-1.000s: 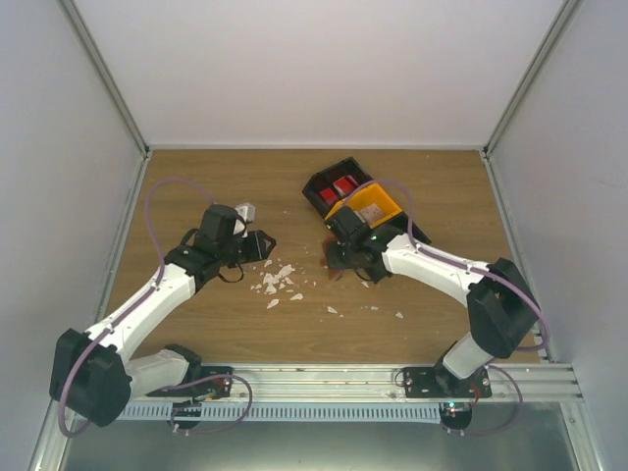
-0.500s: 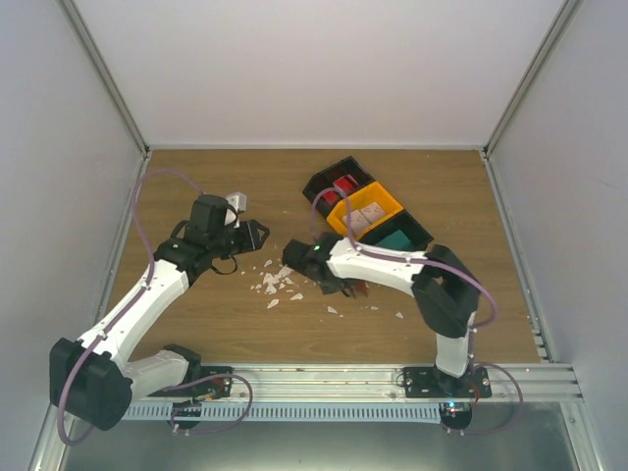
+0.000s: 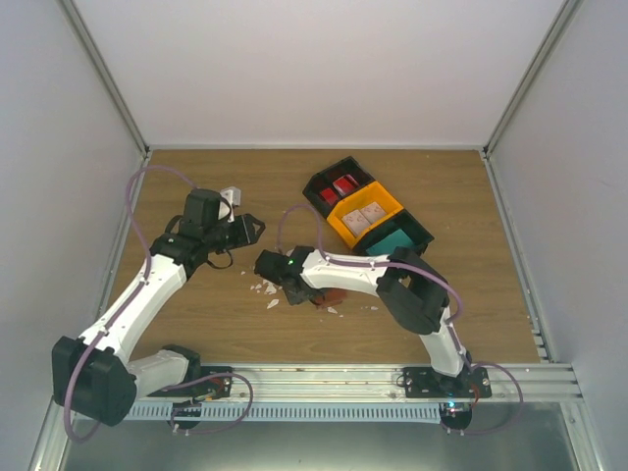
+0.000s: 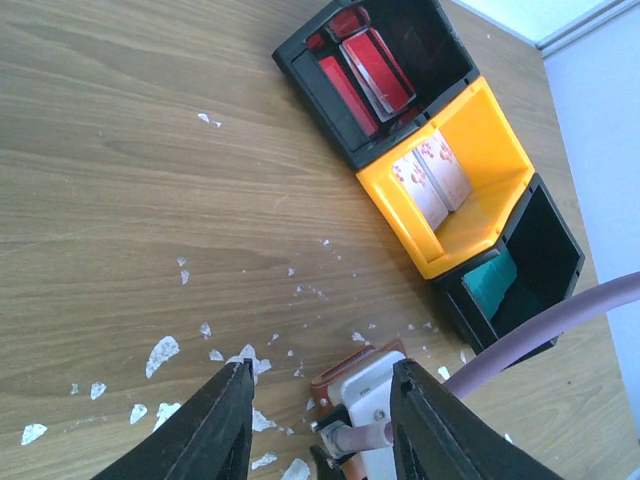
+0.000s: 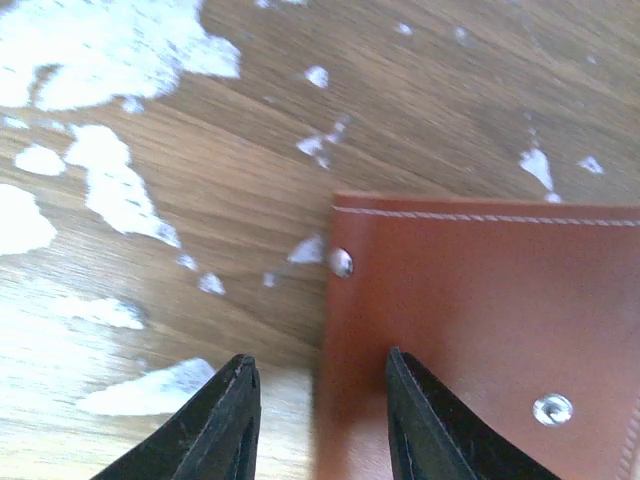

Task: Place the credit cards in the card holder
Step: Place the card holder at the center of the board, then close the card holder at the center of the board.

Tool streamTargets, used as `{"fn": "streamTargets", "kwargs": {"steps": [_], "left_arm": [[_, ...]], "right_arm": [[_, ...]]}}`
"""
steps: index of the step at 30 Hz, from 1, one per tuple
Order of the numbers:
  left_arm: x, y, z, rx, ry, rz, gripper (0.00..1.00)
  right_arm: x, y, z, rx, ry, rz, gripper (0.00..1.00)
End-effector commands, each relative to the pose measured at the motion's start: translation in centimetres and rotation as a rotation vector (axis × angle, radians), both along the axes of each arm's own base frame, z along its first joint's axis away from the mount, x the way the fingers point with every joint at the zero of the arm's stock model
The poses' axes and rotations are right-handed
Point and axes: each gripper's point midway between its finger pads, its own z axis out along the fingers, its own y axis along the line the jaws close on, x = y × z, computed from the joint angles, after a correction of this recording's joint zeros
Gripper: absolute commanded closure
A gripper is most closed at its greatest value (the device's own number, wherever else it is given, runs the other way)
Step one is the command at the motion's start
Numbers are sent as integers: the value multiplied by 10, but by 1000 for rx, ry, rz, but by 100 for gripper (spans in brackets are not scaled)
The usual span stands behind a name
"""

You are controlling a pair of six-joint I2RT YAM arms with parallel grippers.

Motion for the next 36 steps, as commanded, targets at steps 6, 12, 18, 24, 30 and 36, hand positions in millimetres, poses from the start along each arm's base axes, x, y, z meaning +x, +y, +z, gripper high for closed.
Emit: {"fn": "streamTargets", "kwargs": {"steps": [6, 12, 18, 24, 30, 36], "left_arm": [[1, -10, -11, -37, 26, -61, 56], [-8, -21, -41, -76, 113, -119, 53], [-27, -48, -77, -198, 232, -237, 47], [-48, -71, -111, -246, 344, -308, 48], [-59, -83, -142, -222, 425, -322, 49], [-64, -94, -159, -200, 470, -346, 49]], "right_arm": [[1, 54, -1, 285, 23, 65, 57], [18, 38, 53, 518, -99, 10, 55], [35, -29, 75, 614, -194, -138, 48], [25, -68, 41, 576, -115, -210, 73], [11, -67, 12, 545, -29, -194, 94], [0, -27, 10, 594, 26, -64, 95]]}}
